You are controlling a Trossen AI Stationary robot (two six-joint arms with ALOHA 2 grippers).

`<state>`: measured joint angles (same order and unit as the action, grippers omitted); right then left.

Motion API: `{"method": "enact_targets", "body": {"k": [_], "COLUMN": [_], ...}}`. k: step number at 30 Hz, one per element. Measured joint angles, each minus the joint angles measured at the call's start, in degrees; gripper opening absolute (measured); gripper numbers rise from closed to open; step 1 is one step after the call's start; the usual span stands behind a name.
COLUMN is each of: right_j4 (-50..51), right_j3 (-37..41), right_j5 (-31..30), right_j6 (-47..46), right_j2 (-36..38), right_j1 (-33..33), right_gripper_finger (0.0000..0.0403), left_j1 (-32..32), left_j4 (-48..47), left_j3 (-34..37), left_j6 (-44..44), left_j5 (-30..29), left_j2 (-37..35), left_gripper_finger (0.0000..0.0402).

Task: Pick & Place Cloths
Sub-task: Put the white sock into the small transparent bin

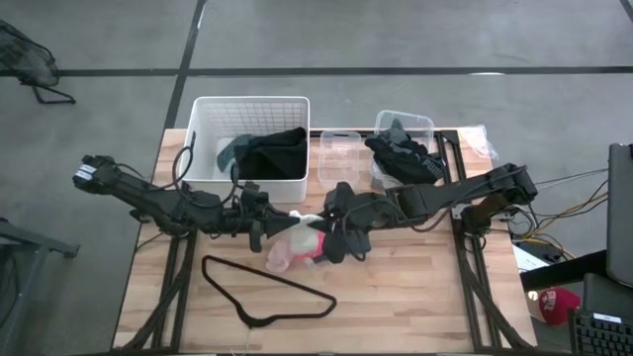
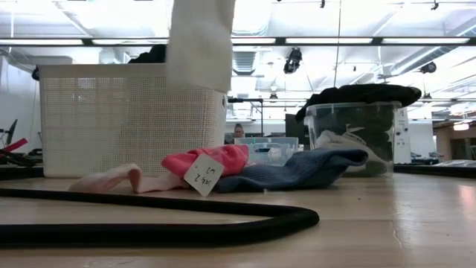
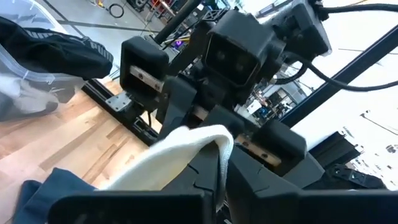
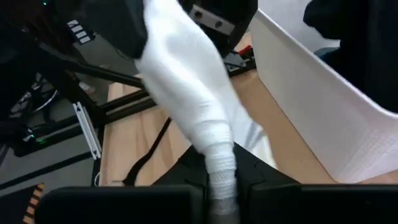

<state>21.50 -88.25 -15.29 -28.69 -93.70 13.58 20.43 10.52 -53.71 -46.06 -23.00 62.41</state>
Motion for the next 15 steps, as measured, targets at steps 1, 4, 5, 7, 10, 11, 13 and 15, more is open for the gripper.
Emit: {"method": "enact_targets", "body": {"k": [1, 4, 5, 7, 10, 11, 13, 15], "right_j4": [0.93, 5.06, 6.71, 10.46, 14.42, 15.22, 16.68, 18.43], "right_j3": [-0.52, -2.49, -3.2, -4.48, -5.89, -6.34, -7.22, -8.41], "right_j5": [0.08, 0.09, -0.04, -1.22, -3.12, -3.67, -4.56, -4.83], "right_j6": [-0.04, 0.0, 0.06, 0.16, 0.44, 0.6, 1.03, 1.8], "right_j2": [0.25, 0.71, 0.86, 1.22, 1.98, 2.28, 2.61, 2.73], "right_j1": [-0.16, -1.03, -1.41, -2.12, -3.41, -3.85, -4.96, -6.31], "right_gripper_finger": [0.0019, 0.0013, 0.0013, 0.0013, 0.0012, 0.0011, 0.0011, 0.0012], "left_j1": [0.0, 0.0, 0.0, 0.0, 0.0, -0.02, -0.07, -0.07], "left_j4": [0.0, -0.02, 0.04, 0.18, -0.02, -0.01, -0.02, -0.02], "left_j3": [0.0, 0.0, 0.04, 0.04, 0.07, 0.05, 0.07, 0.07], "left_j6": [0.11, 0.19, 0.4, 0.58, -1.48, -2.47, -3.19, -2.73], "left_j5": [-0.02, -0.52, -0.71, -1.01, -2.12, -2.68, -3.0, -3.92], "left_j2": [0.0, 0.02, 0.02, 0.02, 0.02, 0.02, 0.02, 0.02], "left_gripper_finger": [0.0022, 0.0033, 0.0039, 0.0056, 0.0089, 0.0101, 0.0124, 0.0142]}}
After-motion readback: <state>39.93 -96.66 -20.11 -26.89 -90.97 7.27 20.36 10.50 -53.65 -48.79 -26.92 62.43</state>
